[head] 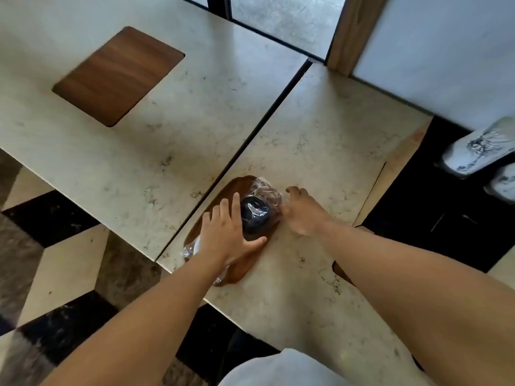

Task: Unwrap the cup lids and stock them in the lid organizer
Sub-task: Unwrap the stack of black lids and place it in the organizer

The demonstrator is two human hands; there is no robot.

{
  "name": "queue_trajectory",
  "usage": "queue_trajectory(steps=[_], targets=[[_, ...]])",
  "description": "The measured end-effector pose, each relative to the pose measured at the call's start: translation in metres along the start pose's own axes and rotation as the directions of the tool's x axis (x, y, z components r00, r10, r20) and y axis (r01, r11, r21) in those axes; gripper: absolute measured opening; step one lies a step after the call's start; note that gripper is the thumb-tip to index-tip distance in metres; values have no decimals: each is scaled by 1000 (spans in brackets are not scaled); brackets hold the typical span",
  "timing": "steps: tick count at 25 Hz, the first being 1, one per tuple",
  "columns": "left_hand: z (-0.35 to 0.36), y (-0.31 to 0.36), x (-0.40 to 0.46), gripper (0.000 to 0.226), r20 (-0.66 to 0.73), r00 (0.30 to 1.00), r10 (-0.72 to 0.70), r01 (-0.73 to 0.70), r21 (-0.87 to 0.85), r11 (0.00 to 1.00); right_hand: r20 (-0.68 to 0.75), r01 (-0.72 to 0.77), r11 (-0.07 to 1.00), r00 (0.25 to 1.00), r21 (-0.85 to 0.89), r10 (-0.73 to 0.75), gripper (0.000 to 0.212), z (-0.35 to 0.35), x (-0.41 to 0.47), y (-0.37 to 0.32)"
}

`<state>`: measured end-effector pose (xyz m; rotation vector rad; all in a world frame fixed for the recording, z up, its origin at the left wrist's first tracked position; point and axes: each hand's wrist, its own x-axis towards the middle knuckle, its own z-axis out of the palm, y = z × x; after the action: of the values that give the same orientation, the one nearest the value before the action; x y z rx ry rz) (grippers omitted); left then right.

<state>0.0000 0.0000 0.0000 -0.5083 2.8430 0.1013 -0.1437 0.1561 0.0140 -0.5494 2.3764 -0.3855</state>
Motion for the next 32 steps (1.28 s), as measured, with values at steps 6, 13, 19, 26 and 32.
queue_trajectory(steps=[6, 13, 19, 26, 32], targets=[[15, -2, 11, 115, 3, 999, 45, -45, -5, 999, 14, -32, 991, 999, 130, 31, 37, 5, 10, 7], [10, 0, 16, 112, 47, 994, 101, -99, -26, 995, -12, -70, 973, 997, 221, 74, 29, 0, 5, 8], [1, 3, 11, 113, 26, 977, 211, -210, -35, 977, -63, -85, 945, 992, 315, 110, 30, 0, -19, 18], [-7, 29, -4, 113, 44, 915, 401, -403, 42, 914, -150, -139, 882, 962, 451, 228, 16, 23, -83, 55], [3, 74, -23, 111, 75, 808, 584, -589, 83, 804, -189, -226, 793, 901, 566, 392, 10, 52, -148, 100]])
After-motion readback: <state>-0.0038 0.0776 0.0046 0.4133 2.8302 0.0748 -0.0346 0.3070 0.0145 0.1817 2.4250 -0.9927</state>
